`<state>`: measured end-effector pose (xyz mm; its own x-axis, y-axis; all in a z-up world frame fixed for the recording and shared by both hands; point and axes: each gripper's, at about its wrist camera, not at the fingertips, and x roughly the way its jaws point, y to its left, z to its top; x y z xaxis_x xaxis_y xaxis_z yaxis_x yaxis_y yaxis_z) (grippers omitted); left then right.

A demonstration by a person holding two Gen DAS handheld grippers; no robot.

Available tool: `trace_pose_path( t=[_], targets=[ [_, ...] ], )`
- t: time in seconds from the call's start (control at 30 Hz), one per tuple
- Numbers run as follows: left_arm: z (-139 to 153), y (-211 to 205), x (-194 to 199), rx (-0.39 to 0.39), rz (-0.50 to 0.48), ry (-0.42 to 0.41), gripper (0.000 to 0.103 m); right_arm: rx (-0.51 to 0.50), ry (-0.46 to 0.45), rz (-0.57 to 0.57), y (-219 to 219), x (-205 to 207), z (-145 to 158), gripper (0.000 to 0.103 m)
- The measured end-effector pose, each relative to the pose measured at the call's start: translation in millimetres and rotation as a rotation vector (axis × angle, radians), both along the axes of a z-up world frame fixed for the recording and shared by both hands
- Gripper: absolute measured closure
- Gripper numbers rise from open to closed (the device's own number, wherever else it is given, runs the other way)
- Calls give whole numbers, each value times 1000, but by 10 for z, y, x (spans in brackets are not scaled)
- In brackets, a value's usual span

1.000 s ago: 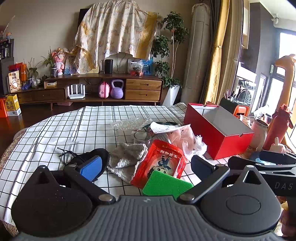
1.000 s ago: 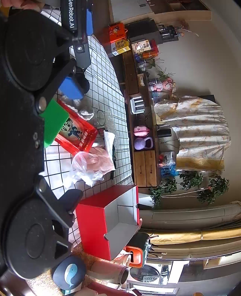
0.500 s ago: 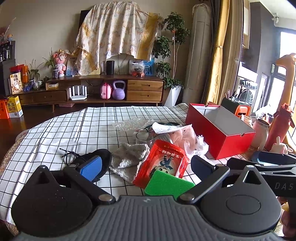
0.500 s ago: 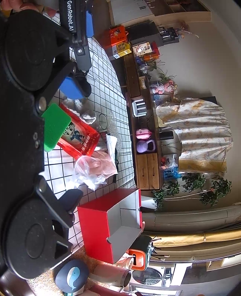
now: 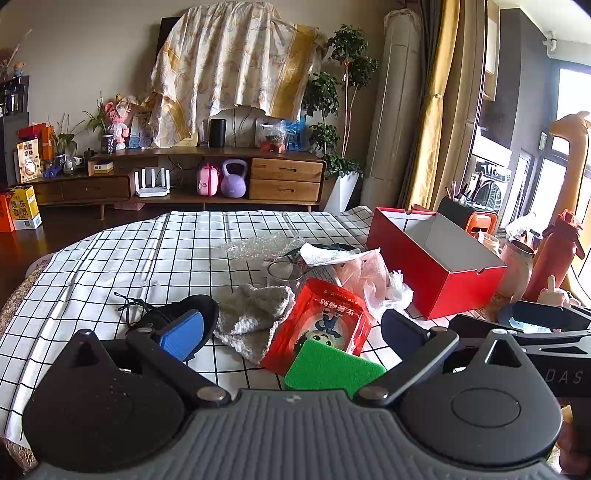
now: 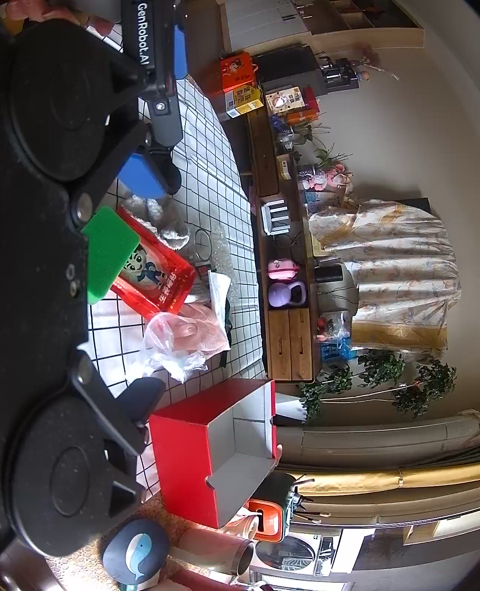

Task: Organize soft objects

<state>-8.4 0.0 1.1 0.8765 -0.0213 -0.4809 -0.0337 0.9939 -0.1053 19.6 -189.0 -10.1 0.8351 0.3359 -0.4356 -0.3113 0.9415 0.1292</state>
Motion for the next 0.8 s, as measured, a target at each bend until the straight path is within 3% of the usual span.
trace_pose_path(
  t=[0.43,0.8],
  targets=[
    [-97,97,98,-14,6,27,0,-34,-3,10,24,60,-19,1],
    [-283,436,303,-23,66,82,0,-61,60,58,53,249,-195,9]
  ],
)
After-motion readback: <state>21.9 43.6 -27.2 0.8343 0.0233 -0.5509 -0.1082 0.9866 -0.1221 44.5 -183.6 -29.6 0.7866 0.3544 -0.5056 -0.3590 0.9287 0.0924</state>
